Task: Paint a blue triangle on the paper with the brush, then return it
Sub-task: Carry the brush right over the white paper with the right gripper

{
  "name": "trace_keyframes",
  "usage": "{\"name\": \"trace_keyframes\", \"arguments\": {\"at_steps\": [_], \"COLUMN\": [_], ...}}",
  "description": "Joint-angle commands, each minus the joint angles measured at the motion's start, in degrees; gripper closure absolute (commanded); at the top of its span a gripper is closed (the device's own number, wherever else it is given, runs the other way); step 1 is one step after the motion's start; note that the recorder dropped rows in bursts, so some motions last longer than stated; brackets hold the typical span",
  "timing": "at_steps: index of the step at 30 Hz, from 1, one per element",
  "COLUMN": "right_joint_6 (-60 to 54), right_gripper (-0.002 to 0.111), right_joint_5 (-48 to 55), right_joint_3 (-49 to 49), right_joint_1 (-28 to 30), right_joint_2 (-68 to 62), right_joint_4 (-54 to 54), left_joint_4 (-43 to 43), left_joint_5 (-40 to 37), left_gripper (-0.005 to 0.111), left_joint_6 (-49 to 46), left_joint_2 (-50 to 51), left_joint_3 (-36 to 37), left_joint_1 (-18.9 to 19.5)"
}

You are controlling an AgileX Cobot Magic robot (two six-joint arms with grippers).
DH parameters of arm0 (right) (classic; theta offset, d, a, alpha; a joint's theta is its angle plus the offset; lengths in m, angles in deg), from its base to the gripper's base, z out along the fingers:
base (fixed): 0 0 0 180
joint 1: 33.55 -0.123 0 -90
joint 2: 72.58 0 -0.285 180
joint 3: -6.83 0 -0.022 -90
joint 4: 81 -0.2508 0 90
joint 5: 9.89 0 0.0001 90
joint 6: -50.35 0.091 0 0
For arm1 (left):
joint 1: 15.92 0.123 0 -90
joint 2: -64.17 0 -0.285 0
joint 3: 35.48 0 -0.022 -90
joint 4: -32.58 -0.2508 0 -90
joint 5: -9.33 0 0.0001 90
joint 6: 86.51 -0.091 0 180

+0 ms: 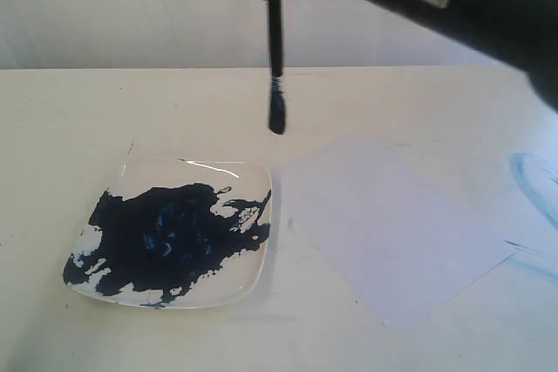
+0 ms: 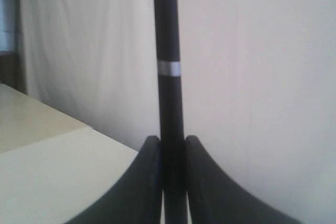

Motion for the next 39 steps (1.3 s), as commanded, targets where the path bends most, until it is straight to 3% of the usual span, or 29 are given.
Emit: {"name": "trace_keyframes", "arguments": {"at_steps": [1,6,13,18,22,27,39], "right_joint_6": [0.6,0.6,0.6,2.0,10.4,19.7,20.7], "right_gripper": [0.108,0.108,0.108,0.108,0.108,0.108,0.108], "right_joint_5": [11.5,11.4,8.4,1.5,-5.1,-12.9,-3.8], "right_joint_3": [4.3,11.0,17.4,19.4,19.6,19.6,19.6], "right_joint_1": [4.0,9.5,16.0,22.0,26.2,29.4,33.3], "right_joint_2": [12.0,22.7,25.9,20.7,13.1,6.8,11.9], "right_joint_4": [-0.7,-1.8,-3.0,-3.9,-3.0,6.2,6.4], "left_joint_4": [0.4,-0.8,-3.2,-3.1,-3.1,-3.2,-1.9], "left_joint_5": [-0.1,-0.1,-0.2,-0.2,-0.2,1.3,8.9], "left_gripper": [0.107,0.107,0.107,0.107,0.107,0.107,0.107], "left_joint_6": [0.4,-0.5,-6.3,-6.3,-6.3,-7.2,-7.2], "left_joint_2": [0.0,0.0,0.0,0.0,0.0,0.0,0.0], "left_joint_3": [0.2,0.2,0.2,0.2,0.2,0.2,0.2], "left_joint_1": [-0.2,-0.2,-0.2,-0.2,-0.2,-0.2,-0.2]}}
